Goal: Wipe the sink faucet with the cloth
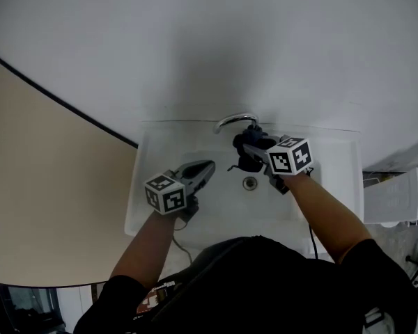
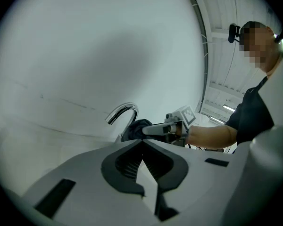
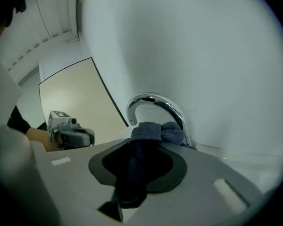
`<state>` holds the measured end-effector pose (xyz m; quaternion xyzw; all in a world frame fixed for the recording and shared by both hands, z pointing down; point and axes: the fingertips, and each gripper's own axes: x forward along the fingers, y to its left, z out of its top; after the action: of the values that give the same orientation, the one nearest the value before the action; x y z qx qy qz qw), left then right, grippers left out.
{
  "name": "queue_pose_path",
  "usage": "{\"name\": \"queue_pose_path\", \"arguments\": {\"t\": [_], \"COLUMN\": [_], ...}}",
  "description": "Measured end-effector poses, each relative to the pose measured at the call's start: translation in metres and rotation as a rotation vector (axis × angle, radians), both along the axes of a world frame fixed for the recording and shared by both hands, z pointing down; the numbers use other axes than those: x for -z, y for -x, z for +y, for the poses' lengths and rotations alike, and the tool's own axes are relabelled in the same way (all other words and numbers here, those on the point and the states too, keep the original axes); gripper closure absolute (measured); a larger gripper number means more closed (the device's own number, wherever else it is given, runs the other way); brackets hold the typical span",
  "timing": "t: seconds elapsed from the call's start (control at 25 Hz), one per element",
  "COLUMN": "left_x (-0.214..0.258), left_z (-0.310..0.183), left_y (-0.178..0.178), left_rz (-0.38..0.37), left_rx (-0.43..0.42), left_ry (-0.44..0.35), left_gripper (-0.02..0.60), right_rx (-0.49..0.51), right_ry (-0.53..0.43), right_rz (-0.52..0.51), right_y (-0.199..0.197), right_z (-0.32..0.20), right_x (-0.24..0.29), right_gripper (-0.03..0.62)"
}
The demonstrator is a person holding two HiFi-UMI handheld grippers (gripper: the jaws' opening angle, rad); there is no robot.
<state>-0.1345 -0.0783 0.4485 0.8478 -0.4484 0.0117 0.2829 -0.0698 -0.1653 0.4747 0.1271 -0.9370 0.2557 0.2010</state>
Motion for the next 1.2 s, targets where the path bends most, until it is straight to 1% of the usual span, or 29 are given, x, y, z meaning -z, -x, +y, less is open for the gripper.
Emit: {"name": "queue_pose_path", "arguments": {"t": [0.08, 0.16, 0.24, 0.32, 0.36, 0.44, 0.52, 0.64, 0.68, 0.76, 0.88, 0.96, 1.08, 1.2], "left_x": [0.000, -0.001, -0.005, -0.010, -0.013, -0.020, -0.029, -0.038, -0.040, -0.041, -0.041, -0.042, -0.043, -0.040], "left_z": [0.005, 0.015, 0.030, 0.048, 0.058, 0.076, 0.092, 0.107, 0.110, 0.113, 0.112, 0.110, 0.105, 0.106], "left_y": [-0.004, -0.003, 0.005, 0.019, 0.026, 0.041, 0.054, 0.064, 0.065, 0.064, 0.062, 0.059, 0.052, 0.044], "left_rz": [0.004, 0.004, 0.001, 0.006, 0.010, 0.015, 0.018, 0.026, 0.029, 0.037, 0.045, 0.046, 0.049, 0.063], "left_rx": [0.000, 0.010, 0.032, 0.067, 0.086, 0.122, 0.152, 0.180, 0.185, 0.189, 0.188, 0.181, 0.169, 0.159], "left_ry": [0.002, 0.006, 0.016, 0.033, 0.045, 0.071, 0.094, 0.119, 0.123, 0.124, 0.124, 0.128, 0.126, 0.121], "left_gripper": [0.581, 0.581, 0.581, 0.581, 0.581, 0.581, 0.581, 0.581, 0.581, 0.581, 0.581, 0.581, 0.581, 0.581], "right_rx": [-0.059, -0.125, -0.163, -0.172, -0.178, -0.186, -0.191, -0.180, -0.160, -0.113, -0.039, 0.013, 0.036, 0.106], "right_ry": [0.041, 0.067, 0.040, -0.011, -0.020, 0.004, 0.073, 0.239, 0.284, 0.336, 0.382, 0.379, 0.408, 0.439], "right_rz": [-0.007, -0.038, -0.085, -0.153, -0.198, -0.307, -0.419, -0.585, -0.623, -0.674, -0.730, -0.758, -0.720, -0.664], "right_y": [0.019, 0.036, 0.054, 0.071, 0.076, 0.081, 0.081, 0.081, 0.081, 0.075, 0.060, 0.052, 0.045, 0.026], "right_z": [-0.013, -0.028, -0.038, -0.045, -0.048, -0.053, -0.057, -0.063, -0.063, -0.059, -0.044, -0.034, -0.024, 0.015], "right_x": [-0.006, -0.012, -0.013, -0.009, -0.007, -0.003, 0.000, 0.009, 0.012, 0.015, 0.017, 0.024, 0.035, 0.041], "right_gripper": [0.511, 0.513, 0.513, 0.515, 0.516, 0.516, 0.517, 0.519, 0.520, 0.525, 0.530, 0.530, 0.525, 0.522]}}
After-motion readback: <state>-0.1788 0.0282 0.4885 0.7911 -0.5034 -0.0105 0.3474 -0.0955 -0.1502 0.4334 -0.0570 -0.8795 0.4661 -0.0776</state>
